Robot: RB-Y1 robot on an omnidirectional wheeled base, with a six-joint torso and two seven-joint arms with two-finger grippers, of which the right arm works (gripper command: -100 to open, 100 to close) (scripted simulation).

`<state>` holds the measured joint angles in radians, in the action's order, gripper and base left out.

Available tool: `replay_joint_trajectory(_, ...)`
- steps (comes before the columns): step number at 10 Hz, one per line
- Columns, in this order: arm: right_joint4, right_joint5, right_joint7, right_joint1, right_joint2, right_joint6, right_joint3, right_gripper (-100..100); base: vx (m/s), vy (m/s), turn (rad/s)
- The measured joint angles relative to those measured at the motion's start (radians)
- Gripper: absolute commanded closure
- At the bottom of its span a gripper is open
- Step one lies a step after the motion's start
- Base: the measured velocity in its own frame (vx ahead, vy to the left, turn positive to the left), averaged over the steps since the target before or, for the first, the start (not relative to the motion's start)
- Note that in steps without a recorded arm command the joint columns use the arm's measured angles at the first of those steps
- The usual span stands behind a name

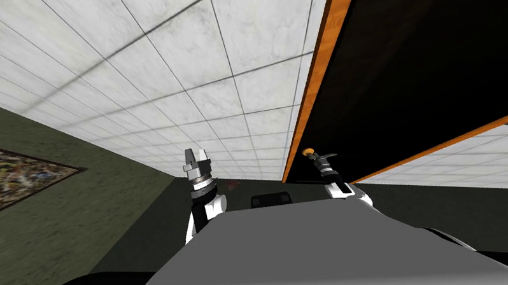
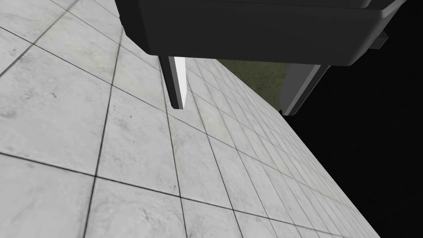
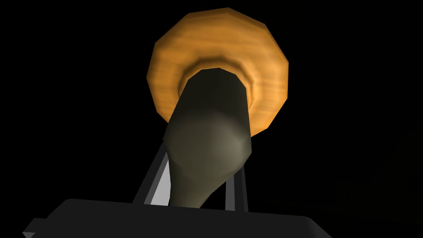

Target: Pull the door open

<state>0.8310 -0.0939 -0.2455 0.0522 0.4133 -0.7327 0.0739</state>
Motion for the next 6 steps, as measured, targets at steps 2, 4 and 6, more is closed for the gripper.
replay_joint_trajectory(2,0.004,0.004,-0.017,0.012,0.015,-0.021,-0.011,100,-0.22,-0.04,0.111)
replay_joint_trajectory(4,0.021,0.009,-0.038,0.045,0.031,-0.037,-0.028,100,-0.213,-0.07,0.135)
replay_joint_trajectory(6,0.02,0.016,-0.06,0.064,0.047,-0.064,-0.048,100,-0.222,-0.062,0.13)
